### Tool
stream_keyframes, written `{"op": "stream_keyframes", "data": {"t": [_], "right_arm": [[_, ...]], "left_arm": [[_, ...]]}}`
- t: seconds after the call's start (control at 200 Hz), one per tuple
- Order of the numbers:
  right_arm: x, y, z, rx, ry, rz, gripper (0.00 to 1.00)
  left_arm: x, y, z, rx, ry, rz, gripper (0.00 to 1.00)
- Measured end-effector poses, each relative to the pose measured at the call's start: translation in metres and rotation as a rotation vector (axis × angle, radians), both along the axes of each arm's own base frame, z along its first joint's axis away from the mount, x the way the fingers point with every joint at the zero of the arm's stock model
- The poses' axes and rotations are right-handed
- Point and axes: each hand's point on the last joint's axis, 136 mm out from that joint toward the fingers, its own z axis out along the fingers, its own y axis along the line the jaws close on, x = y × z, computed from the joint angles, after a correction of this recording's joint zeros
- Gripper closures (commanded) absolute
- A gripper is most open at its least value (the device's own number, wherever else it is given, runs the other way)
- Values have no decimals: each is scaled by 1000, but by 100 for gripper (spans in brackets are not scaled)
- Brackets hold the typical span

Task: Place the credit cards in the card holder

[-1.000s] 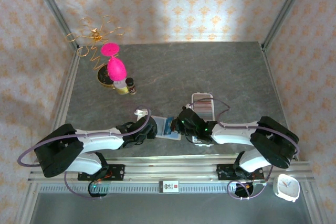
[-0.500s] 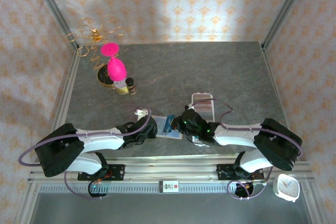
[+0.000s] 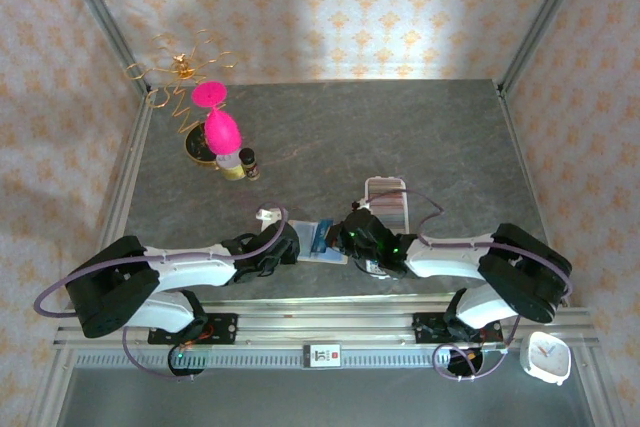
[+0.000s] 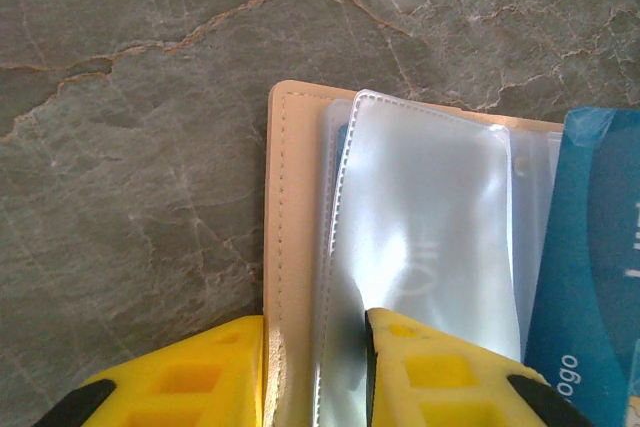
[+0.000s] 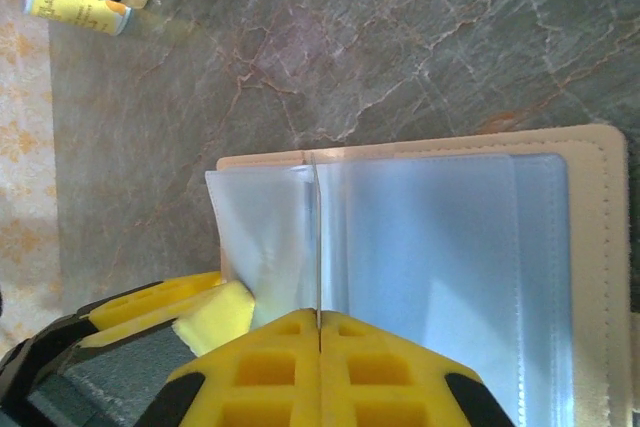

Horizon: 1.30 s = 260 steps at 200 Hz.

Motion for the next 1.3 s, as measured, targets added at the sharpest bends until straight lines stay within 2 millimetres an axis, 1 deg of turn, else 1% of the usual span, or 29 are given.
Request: {"op": "stream_keyframes", "data": {"t": [0.16, 0.536, 0.636, 0.731, 1.091, 1.301], "right_arm": [[0, -1, -5, -9, 6, -3, 100], [4, 7, -5, 26, 2, -5, 100], [0, 10, -7, 44, 20, 6, 100], [-2, 9, -12, 52, 36, -1, 100], [-3, 8, -13, 79, 61, -28, 100], [-4, 7, -18, 73, 69, -29, 100]], "left_arm": [[0, 0, 0, -1, -1, 0, 73], [0, 0, 0, -1, -1, 0, 73], [0, 0, 0, -1, -1, 0, 73], [0, 0, 0, -1, -1, 0, 73], [-1, 0, 0, -3, -2, 0, 73], [-3, 0, 0, -13, -2, -1, 68]]}}
